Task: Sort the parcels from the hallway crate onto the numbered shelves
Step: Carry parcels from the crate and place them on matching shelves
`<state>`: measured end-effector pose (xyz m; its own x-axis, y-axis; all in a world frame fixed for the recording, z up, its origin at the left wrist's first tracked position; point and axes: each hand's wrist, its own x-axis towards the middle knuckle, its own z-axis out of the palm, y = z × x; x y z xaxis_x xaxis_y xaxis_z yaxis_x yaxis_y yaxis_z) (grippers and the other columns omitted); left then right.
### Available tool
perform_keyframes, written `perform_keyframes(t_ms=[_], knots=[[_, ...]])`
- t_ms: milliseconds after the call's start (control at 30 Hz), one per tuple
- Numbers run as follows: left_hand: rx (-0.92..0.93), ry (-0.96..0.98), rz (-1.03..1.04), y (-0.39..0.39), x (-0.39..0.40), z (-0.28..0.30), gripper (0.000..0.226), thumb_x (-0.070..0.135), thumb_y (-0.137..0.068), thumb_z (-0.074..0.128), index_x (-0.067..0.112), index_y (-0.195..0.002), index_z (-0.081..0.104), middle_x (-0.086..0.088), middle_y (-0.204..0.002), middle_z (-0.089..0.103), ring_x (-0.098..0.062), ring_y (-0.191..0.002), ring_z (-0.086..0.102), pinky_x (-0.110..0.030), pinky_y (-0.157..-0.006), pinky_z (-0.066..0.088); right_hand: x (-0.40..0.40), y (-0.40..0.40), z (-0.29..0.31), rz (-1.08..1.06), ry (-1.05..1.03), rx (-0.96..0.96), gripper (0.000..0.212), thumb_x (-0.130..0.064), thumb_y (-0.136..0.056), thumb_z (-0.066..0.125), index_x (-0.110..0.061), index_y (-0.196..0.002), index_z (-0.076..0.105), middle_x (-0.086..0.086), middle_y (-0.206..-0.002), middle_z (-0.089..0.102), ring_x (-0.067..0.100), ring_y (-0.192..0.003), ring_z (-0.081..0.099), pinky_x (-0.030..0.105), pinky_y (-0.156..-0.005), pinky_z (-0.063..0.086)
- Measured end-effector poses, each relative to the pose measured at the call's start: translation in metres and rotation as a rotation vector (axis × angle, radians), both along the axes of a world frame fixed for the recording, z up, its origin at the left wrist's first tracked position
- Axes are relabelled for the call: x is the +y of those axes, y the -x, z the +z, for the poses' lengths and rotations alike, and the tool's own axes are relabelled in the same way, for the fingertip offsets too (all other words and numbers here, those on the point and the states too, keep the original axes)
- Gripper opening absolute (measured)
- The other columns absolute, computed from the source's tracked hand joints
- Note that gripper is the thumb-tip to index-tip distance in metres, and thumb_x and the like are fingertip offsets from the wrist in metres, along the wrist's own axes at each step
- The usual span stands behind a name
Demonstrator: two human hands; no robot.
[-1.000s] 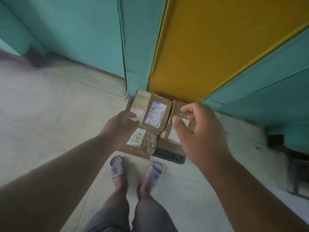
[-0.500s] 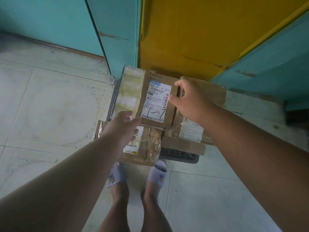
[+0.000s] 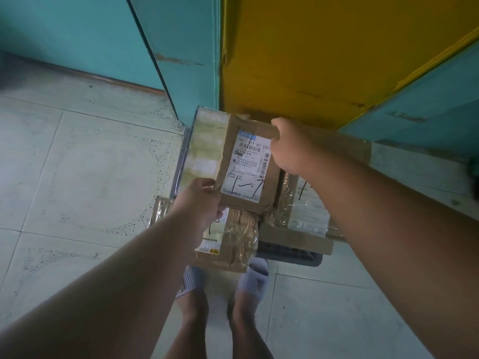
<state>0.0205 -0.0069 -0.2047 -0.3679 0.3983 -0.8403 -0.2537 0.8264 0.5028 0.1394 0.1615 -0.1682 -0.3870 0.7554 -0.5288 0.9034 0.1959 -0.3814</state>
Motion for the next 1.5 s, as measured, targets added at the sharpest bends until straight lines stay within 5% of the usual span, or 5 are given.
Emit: perform_keyframes(t_ms=[533,967,1133,1267,1500], knots=[[-0.292,-0.213,-0.040,0.021,-0.064,0.116,0.051,0.015,-0.074,0.081,0.026,-0.119,0.059,-0.007,-0.113,0.074,-0.029,-0.103,0.072,-0.043,-0.083,0.057,-0.067,-0.015,0.124,-0.114,-0.075,0.519,0.033,-0.003,-0.088,0.068,-0.017,-0.118,0.063,0.002,-0.115,0.062,-0.004,-0.085,0.054,0.002,-0.066,0.041],[-0.323,-0.503,-0.399,-0.034,-0.100,0.355,0.062,0.028,-0.074,0.080,0.029,-0.130,0.053,0.001,-0.120,0.072,-0.022,-0.103,0.073,-0.046,-0.093,0.058,-0.183,-0.128,0.393,-0.534,-0.153,0.740,0.050,-0.033,-0.089,0.071,-0.038,-0.132,0.045,-0.007,-0.124,0.063,0.009,-0.091,0.073,0.038,-0.080,0.061],[-0.220,-0.647,-0.668,-0.096,-0.092,0.424,0.044,0.021,-0.086,0.074,0.032,-0.124,0.054,0.009,-0.115,0.072,-0.004,-0.091,0.074,-0.020,-0.066,0.059,-0.227,-0.204,0.456,-0.719,-0.327,0.916,0.038,-0.014,-0.090,0.071,-0.038,-0.115,0.054,-0.009,-0.105,0.070,0.013,-0.087,0.074,0.029,-0.072,0.056],[-0.096,-0.785,-0.913,-0.178,-0.074,0.473,0.049,0.033,-0.085,0.073,0.038,-0.127,0.050,0.018,-0.118,0.068,-0.010,-0.099,0.071,-0.030,-0.082,0.062,-0.262,-0.291,0.503,-0.879,-0.513,0.978,0.034,-0.013,-0.091,0.069,-0.036,-0.113,0.055,-0.007,-0.103,0.072,0.007,-0.090,0.073,0.024,-0.073,0.055],[-0.211,-0.930,-1.083,-0.374,-0.076,0.508,0.050,0.028,-0.078,0.080,0.028,-0.122,0.056,0.004,-0.113,0.074,-0.011,-0.090,0.074,-0.024,-0.065,0.059,-0.322,-0.466,0.550,-1.036,-0.734,0.831,0.034,-0.025,-0.092,0.068,-0.034,-0.122,0.053,-0.012,-0.102,0.071,0.006,-0.088,0.073,0.024,-0.068,0.059]])
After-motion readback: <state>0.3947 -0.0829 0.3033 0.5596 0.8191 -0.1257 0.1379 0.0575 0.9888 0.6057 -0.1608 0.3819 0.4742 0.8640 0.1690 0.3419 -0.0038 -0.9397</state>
